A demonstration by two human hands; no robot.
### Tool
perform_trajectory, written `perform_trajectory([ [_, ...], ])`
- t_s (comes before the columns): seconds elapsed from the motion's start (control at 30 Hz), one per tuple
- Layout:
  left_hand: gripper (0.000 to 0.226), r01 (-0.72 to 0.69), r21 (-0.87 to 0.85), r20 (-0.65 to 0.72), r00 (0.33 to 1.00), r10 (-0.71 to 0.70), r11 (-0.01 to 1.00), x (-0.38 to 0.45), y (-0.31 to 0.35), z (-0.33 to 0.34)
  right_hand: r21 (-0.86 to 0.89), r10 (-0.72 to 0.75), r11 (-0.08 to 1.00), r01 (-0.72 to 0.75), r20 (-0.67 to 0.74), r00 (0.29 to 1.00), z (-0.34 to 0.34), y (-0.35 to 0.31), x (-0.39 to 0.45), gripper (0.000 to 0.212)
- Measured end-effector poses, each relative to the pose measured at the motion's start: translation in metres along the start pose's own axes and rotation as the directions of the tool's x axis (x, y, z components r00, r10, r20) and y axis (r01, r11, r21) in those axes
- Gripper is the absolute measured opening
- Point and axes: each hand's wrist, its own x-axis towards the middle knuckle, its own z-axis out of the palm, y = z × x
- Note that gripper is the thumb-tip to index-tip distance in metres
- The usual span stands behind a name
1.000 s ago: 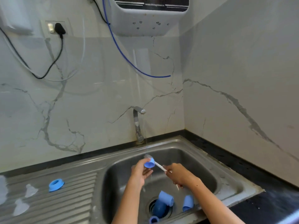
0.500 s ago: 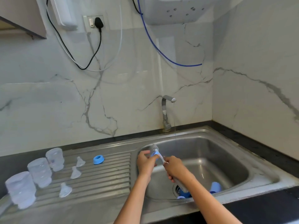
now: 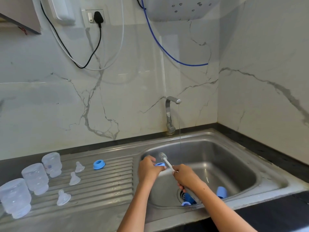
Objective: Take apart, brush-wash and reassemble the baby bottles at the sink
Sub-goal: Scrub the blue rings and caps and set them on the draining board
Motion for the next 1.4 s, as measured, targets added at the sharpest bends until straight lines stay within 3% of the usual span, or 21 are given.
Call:
perform_trajectory([
  [0.13, 0.043, 0.004, -0.092, -0.038, 0.999, -0.008, 0.996, -0.002, 0.004, -0.017, 0.132, -0.032, 0.99, 0.038, -0.047, 0.998, 0.001, -0.013, -0.01, 0.047],
  [0.37, 0.049, 0.073, -0.2, -0.096, 0.991, -0.094, 0.977, 0.01, -0.014, -0.087, 0.226, -0.108, 0.966, 0.127, -0.096, 0.99, 0.03, -0.062, -0.01, 0.039],
  [0.6, 0.05, 0.172, -0.188, -0.198, 0.958, -0.209, 0.967, 0.021, -0.074, -0.16, 0.167, -0.127, 0.975, 0.149, -0.138, 0.982, 0.051, -0.051, -0.007, 0.04],
  [0.73, 0.055, 0.23, -0.134, -0.206, 0.945, -0.254, 0.964, 0.023, -0.097, -0.165, 0.181, -0.076, 0.978, 0.104, -0.151, 0.986, 0.047, -0.043, 0.002, 0.044],
  [1.07, 0.046, 0.22, 0.03, -0.25, 0.946, -0.206, 0.975, 0.028, -0.113, -0.167, 0.235, -0.045, 0.969, 0.077, -0.14, 0.989, 0.044, -0.036, 0.004, 0.041],
  [1.4, 0.048, 0.221, 0.039, -0.213, 0.955, -0.208, 0.975, 0.031, -0.117, -0.161, 0.233, -0.027, 0.971, 0.05, -0.1, 0.995, 0.045, -0.035, 0.003, 0.041],
])
